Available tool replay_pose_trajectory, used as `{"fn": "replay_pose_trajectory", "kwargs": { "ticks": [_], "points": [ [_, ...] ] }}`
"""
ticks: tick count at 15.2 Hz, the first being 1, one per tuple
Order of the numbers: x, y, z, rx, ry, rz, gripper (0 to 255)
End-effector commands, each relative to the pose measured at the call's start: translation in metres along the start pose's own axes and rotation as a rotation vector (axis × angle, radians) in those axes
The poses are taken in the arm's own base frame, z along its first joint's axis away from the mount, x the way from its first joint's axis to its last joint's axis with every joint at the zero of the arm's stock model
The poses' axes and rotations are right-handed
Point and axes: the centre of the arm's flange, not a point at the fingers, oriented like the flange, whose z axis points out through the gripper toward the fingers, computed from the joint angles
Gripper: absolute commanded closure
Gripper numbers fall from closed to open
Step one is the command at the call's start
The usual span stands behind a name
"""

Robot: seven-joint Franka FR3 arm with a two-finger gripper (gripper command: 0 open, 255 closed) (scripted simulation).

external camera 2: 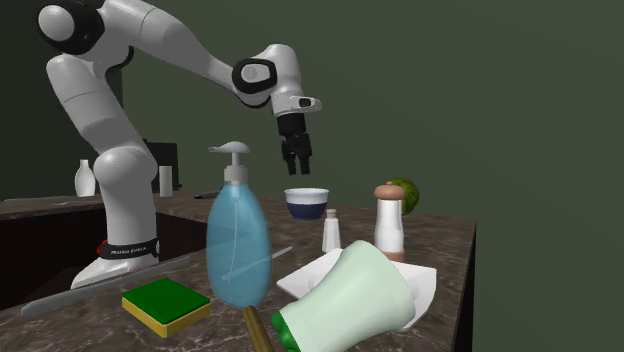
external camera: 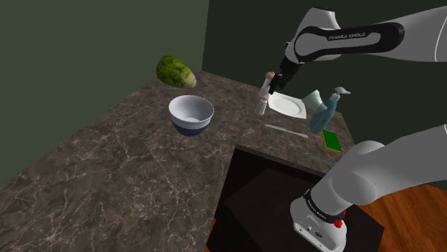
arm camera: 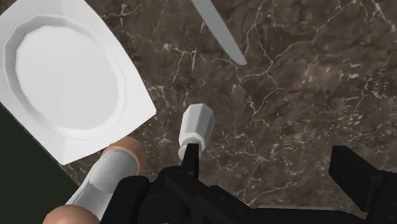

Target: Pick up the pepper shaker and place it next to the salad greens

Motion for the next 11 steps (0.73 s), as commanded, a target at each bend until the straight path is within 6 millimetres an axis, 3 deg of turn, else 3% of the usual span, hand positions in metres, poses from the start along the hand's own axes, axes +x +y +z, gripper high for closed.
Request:
{"fn": "replay_pose_trajectory", "kwargs": {
  "ticks": [1,8,11],
  "points": [
    [0.013,0.013,0.019,-0.004,0.006,-0.028,0],
    [0.054,0.057,0.085,-0.013,0.024,-0.120,0],
    [0.054,0.057,0.101,-0.013,0.024,-0.120,0]
  ]
}}
